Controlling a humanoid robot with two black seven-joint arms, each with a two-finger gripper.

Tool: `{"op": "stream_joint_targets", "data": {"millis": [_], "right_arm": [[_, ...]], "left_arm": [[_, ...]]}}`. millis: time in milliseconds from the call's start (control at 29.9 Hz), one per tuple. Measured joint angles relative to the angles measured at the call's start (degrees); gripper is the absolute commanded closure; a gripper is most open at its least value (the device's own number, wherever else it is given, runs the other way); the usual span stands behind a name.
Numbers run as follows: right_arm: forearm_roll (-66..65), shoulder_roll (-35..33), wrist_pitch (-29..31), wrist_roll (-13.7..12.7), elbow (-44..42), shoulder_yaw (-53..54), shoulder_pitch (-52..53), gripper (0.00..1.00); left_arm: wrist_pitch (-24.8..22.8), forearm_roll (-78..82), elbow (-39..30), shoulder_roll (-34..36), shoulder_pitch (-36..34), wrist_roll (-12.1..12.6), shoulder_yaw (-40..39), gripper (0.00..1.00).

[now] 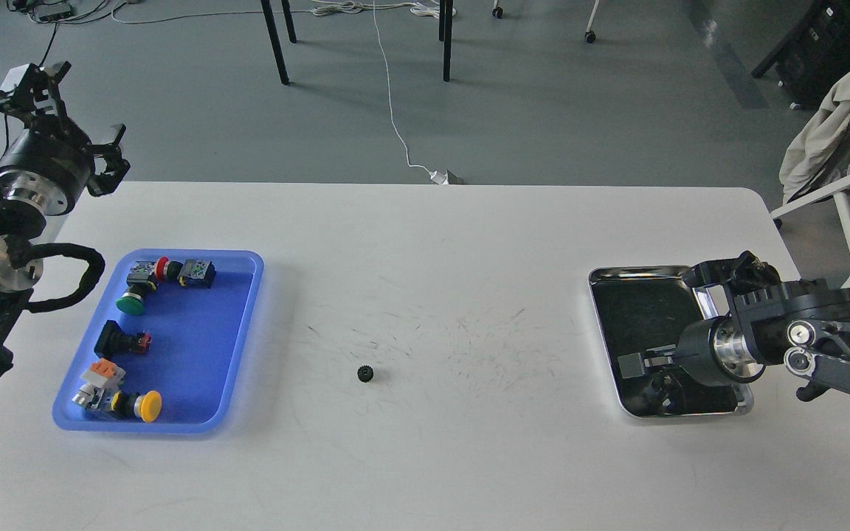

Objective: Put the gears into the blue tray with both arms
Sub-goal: 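Lower the right gripper and grasp a second black part in the steel tray, then carry the second black part with the right gripper beside the first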

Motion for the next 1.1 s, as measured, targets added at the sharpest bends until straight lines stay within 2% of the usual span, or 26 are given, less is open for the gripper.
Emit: {"op": "stream_joint_targets", "data": {"millis": [67, 100, 602, 802, 969, 1103], "right_arm": [[-0.1, 0.0, 0.2, 0.0, 0.0, -0.1, 0.1, 0.97], [-0.1, 0.0, 0.2, 0.0, 0.1, -0.1, 0.2, 0.99], [-0.4, -0.8, 1.3, 0.1, 1.0, 0.0, 2.3, 0.99], [0.6, -3.6, 1.6, 0.3, 4.9, 0.5, 6.3, 0.99], [4.4, -4.3, 0.8, 0.5, 7.0, 1.8, 10.0, 0.99], [10.9, -1.3, -0.8, 0.6, 7.1, 4.4, 10.8, 0.99]], "left_arm": [[0.0, 0.0, 0.0, 0.0, 0.0, 0.0, 0.0, 0.02], [0.0, 0.0, 0.0, 0.1, 0.0, 0.0, 0.0, 0.02], [-0.1, 0.0, 0.0, 0.3, 0.0, 0.0, -0.1, 0.02], [-0.1, 0.0, 0.0, 0.4, 0.0, 0.0, -0.1, 0.02], [0.0, 0.0, 0.0, 0.4, 0.0, 0.0, -0.1, 0.02], [0.0, 0.0, 0.0, 0.4, -0.2, 0.0, -0.1, 0.02]]}}
